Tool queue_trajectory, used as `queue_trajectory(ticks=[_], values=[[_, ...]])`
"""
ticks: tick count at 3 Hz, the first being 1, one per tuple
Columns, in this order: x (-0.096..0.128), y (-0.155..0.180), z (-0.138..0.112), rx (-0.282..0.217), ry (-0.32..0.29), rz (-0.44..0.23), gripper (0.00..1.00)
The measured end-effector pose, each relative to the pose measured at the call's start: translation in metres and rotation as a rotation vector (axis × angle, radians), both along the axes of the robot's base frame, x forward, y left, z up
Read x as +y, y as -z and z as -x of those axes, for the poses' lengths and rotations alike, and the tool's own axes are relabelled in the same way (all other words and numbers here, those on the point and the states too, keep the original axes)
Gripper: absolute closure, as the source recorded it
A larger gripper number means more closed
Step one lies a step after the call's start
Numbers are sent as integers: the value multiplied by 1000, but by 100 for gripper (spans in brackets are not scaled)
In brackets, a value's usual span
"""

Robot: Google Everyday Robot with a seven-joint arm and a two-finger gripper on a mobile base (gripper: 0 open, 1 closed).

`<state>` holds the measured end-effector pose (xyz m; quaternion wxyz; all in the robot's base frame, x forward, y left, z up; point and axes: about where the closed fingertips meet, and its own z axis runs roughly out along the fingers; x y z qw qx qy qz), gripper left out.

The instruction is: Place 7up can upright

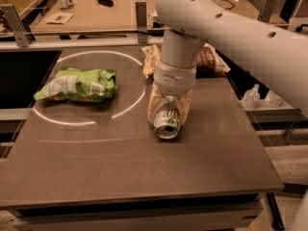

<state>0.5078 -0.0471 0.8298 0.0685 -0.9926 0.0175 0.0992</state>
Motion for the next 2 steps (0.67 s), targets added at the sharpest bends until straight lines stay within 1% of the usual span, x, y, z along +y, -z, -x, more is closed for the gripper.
queue_trajectory(ticks=[1,2], values=[[-8,-12,-18,41,148,-38,100],[-29,-32,-30,39,312,-59,100]])
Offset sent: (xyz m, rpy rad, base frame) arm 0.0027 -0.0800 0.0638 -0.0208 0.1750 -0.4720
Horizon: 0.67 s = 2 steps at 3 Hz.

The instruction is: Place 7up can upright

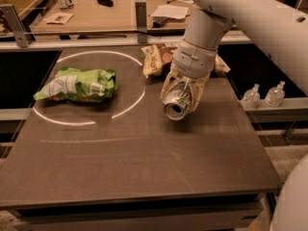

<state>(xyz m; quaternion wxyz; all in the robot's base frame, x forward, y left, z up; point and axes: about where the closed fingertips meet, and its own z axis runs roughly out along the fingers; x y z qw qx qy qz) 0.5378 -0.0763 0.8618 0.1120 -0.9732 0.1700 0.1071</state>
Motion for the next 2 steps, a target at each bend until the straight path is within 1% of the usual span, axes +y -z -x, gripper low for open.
queue_trajectory(ticks=[1,2], values=[[-33,-17,1,39,205,-61,100],[-59,-26,12,107,353,-150,100]])
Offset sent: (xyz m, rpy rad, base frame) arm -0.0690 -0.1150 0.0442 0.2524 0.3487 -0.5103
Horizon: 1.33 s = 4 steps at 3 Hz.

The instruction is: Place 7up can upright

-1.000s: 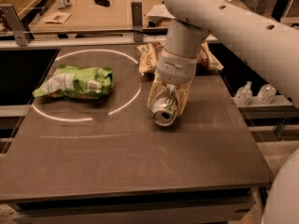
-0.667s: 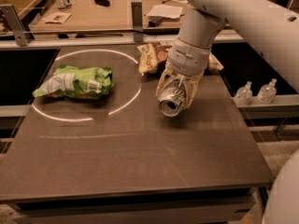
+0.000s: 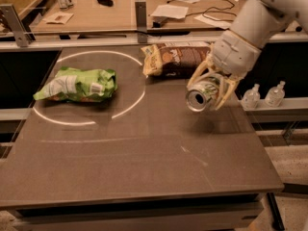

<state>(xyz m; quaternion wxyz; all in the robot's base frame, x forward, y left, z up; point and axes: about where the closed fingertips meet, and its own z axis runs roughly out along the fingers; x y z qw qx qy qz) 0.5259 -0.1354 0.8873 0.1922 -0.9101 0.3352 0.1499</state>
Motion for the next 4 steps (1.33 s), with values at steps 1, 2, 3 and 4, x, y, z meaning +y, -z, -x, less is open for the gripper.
queue_trajectory(ticks=[1,2,3,4], values=[[-18,-5,22,63,110,-165,100],[-21,-18,47,122,196,-357,100],[-13,-35,68,167,265,-497,100],[1,-44,85,211,343,-549,100]])
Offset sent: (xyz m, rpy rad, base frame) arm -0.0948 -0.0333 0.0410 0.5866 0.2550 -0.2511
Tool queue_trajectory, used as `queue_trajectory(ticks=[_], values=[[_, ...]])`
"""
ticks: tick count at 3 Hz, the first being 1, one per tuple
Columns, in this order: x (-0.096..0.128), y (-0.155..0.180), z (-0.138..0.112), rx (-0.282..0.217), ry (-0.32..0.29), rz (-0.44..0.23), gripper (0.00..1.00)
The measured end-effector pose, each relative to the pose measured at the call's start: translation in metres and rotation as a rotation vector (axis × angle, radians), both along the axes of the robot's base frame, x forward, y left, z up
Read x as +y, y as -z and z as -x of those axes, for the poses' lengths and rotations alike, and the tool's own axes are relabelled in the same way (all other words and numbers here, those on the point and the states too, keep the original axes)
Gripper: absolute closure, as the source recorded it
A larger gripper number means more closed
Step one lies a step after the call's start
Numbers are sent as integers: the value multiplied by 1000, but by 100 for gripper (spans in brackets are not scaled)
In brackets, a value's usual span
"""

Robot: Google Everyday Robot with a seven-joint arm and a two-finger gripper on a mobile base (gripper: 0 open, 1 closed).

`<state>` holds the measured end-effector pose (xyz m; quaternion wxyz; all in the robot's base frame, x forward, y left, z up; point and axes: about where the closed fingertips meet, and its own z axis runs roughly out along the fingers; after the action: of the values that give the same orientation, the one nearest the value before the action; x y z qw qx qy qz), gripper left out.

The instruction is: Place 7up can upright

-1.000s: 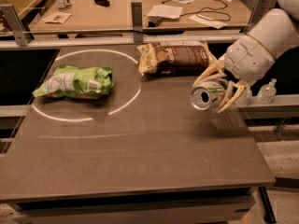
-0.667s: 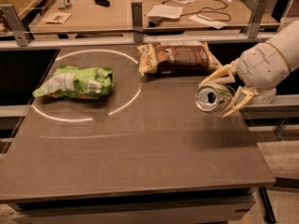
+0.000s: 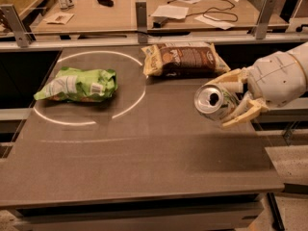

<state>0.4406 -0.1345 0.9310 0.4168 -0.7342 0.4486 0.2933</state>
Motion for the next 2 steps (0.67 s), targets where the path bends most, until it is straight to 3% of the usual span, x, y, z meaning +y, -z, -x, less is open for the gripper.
queue_trajectory(ticks=[1,2], values=[[0,0,0,0,0,0,100],[3,5,-4,76,60,-36,100]])
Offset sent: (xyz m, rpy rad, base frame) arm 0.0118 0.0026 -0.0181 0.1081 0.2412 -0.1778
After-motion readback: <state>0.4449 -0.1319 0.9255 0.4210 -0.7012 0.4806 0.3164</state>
